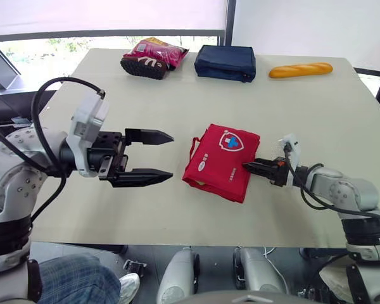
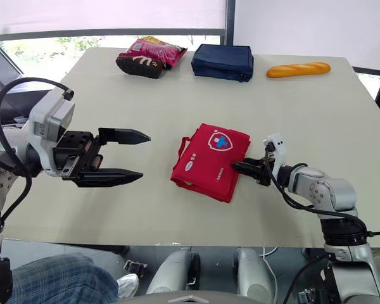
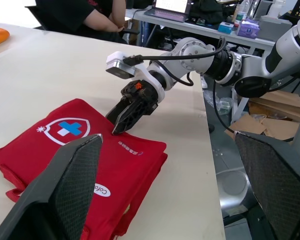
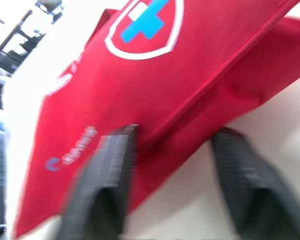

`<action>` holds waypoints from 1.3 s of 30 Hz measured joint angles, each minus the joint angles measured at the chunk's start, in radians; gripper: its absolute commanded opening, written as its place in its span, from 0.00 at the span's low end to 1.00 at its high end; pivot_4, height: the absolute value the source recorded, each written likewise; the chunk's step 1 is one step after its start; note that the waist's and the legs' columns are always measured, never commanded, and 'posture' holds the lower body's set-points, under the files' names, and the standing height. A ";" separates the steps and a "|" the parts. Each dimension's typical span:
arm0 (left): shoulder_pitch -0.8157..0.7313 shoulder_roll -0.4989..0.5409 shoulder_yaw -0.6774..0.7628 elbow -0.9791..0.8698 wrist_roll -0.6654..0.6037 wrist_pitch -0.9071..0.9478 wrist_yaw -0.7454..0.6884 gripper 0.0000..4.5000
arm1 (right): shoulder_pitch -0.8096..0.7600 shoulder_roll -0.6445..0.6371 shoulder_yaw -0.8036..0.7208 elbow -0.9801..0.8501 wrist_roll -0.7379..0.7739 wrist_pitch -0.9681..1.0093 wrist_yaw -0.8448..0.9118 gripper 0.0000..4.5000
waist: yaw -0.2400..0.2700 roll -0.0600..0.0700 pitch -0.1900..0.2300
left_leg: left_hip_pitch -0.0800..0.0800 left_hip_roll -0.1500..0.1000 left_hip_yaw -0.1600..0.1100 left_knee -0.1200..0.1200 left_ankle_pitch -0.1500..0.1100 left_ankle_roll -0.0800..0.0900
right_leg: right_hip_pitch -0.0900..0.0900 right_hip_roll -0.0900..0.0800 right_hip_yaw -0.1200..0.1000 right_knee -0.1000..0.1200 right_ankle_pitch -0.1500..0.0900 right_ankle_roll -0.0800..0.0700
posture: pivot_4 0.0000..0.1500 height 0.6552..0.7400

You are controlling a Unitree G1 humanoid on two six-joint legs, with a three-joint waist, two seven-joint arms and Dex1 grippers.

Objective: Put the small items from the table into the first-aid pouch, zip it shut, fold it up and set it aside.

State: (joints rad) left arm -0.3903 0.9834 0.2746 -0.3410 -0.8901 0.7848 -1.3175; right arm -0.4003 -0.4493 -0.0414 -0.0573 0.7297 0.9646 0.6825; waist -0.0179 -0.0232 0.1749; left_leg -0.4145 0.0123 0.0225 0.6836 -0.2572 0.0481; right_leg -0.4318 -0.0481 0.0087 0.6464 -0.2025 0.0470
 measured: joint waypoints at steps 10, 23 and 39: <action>-0.004 -0.007 -0.001 0.002 -0.005 -0.019 0.016 1.00 | 0.003 0.073 -0.225 0.021 0.061 -0.002 -0.179 0.01 | 0.009 0.001 0.000 | -0.001 -0.002 0.000 0.000 0.000 0.000 | 0.000 -0.001 0.001 0.000 0.000 0.000 | 1.00 0.72; -0.185 -0.103 -0.059 0.060 -0.001 -0.052 0.082 1.00 | -0.077 0.148 -0.605 0.231 -0.032 -0.367 -0.661 0.01 | -0.008 0.003 0.002 | -0.001 -0.002 0.001 -0.001 0.000 0.000 | -0.001 0.000 0.004 0.001 0.000 0.000 | 1.00 0.72; 0.006 -0.111 -0.071 0.156 0.186 -0.161 0.197 1.00 | 0.323 -0.028 -0.402 -0.058 -0.116 -0.361 -0.428 0.99 | -0.016 0.007 0.002 | -0.001 -0.003 0.001 -0.002 0.000 0.000 | -0.001 0.000 0.005 -0.001 0.000 0.001 | 1.00 0.72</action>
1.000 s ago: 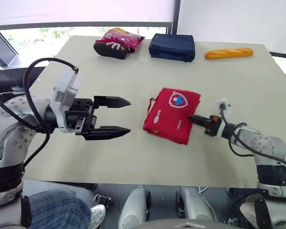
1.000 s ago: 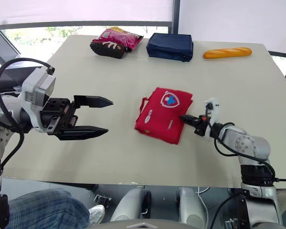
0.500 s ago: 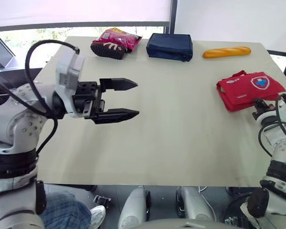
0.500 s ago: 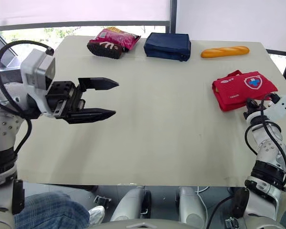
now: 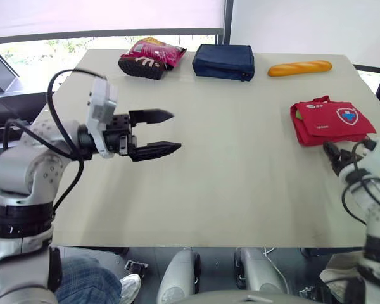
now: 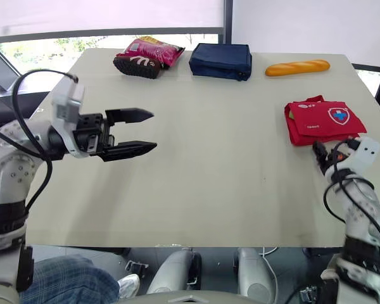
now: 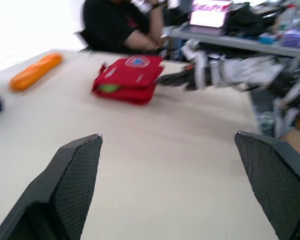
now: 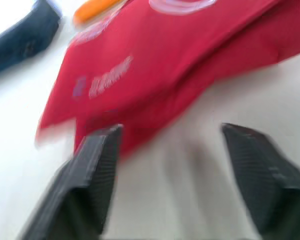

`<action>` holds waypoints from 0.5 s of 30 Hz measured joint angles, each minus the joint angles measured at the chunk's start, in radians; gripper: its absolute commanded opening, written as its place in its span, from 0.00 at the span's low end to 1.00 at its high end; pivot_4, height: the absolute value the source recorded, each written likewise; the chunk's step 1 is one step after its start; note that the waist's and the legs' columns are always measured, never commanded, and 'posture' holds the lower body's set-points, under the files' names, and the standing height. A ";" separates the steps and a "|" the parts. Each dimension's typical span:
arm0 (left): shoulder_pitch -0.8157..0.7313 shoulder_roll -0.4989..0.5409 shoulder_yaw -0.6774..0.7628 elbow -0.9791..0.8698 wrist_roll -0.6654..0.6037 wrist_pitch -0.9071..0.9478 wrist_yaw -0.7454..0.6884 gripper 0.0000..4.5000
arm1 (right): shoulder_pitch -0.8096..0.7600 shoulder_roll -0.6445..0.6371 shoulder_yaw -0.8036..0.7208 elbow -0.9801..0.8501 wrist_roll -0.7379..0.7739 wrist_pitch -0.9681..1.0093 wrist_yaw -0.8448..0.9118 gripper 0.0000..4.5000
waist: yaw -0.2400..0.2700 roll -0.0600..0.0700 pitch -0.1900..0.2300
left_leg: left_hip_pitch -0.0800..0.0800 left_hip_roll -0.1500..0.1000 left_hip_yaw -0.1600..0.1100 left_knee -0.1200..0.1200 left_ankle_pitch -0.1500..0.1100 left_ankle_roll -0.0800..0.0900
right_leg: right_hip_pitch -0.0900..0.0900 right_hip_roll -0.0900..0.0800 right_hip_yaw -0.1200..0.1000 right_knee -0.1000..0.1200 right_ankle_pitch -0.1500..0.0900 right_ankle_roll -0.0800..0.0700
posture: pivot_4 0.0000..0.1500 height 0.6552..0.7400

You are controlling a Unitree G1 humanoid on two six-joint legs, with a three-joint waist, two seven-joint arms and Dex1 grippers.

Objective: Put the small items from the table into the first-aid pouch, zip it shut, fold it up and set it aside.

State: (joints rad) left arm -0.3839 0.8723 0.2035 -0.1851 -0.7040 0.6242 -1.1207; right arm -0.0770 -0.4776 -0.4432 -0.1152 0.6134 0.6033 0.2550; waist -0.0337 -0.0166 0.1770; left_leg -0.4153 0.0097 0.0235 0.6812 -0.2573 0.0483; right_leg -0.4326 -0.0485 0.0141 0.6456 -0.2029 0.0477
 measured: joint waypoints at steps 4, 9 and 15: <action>0.205 -0.019 0.056 -0.042 0.058 -0.028 0.087 1.00 | 0.195 -0.099 0.013 -0.042 -0.060 -0.218 0.296 0.99 | -0.004 0.000 0.000 | 0.001 0.001 0.003 0.000 0.000 0.000 | 0.000 0.000 0.002 -0.002 -0.002 0.003 | 1.00 0.72; 0.561 -0.079 0.172 -0.120 0.099 -0.075 0.138 1.00 | 0.363 -0.142 -0.035 -0.055 -0.078 -0.524 0.626 0.99 | -0.002 -0.002 0.000 | 0.003 0.005 0.004 0.000 0.000 0.000 | 0.001 -0.003 -0.001 -0.002 -0.004 0.000 | 1.00 0.72; 0.754 -0.153 0.221 -0.159 0.154 -0.193 0.150 1.00 | 0.426 -0.219 -0.144 0.020 -0.008 -0.591 0.839 0.99 | 0.029 -0.003 -0.001 | 0.003 0.005 0.004 0.001 -0.001 0.000 | 0.001 -0.007 -0.002 -0.002 -0.004 -0.001 | 1.00 0.72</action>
